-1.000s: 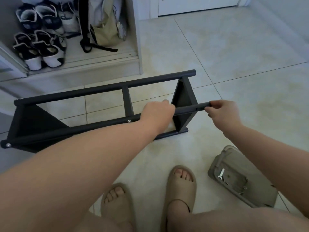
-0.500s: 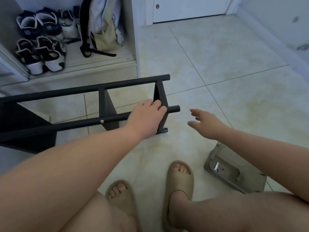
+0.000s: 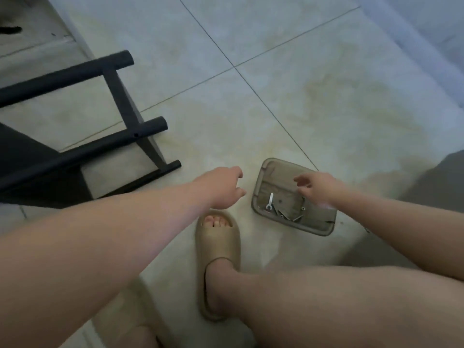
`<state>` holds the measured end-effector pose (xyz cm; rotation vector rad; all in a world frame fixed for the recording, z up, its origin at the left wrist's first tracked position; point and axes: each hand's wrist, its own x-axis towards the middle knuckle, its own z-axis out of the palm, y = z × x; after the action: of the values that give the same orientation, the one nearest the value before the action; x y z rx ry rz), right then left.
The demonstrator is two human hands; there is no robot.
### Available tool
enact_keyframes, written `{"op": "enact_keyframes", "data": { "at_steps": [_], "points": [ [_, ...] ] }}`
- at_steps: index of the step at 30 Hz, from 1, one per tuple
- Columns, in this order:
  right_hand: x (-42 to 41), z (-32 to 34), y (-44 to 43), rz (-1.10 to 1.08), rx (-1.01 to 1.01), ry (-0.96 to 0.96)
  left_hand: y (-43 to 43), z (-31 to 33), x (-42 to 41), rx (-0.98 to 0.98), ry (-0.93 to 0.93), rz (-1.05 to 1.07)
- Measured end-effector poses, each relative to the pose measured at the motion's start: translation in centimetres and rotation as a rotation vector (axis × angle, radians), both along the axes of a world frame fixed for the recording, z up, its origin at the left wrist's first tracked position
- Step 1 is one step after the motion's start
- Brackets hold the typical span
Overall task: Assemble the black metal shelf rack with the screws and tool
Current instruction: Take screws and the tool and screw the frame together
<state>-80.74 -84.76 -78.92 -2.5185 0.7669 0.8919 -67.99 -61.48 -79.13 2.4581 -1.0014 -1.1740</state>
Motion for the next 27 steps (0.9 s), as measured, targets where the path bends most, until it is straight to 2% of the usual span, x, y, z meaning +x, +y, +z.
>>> {"op": "enact_keyframes", "data": {
  "at_steps": [4,7,11,18,22,24,27],
  "points": [
    [-2.1,-5.2,-1.2,-0.037,0.046,0.046,-3.8,-4.6,-2.1,-0.007,0.249,0.268],
    [-3.0,-8.3,-1.0,-0.031,0.107,0.077,-5.0,-7.1,-3.8,-0.09,0.38,0.421],
    [-2.9,-11.3,0.1,0.046,0.136,0.083,-5.1,-8.3,-5.0,-0.15,0.363,0.545],
    [-1.6,-13.4,0.7,0.104,0.037,0.057,-4.7,-7.7,-5.2,-0.167,0.54,0.697],
    [-1.0,-13.3,0.6,0.198,0.015,0.077,-4.7,-7.3,-5.1,-0.17,0.544,0.741],
    [-0.7,-12.8,0.5,0.195,0.012,0.062,-4.8,-7.2,-5.0,-0.167,0.535,0.753],
    [-0.1,-11.0,0.4,0.08,0.026,-0.023,-4.6,-6.4,-4.5,-0.15,0.513,0.743]
  ]
}}
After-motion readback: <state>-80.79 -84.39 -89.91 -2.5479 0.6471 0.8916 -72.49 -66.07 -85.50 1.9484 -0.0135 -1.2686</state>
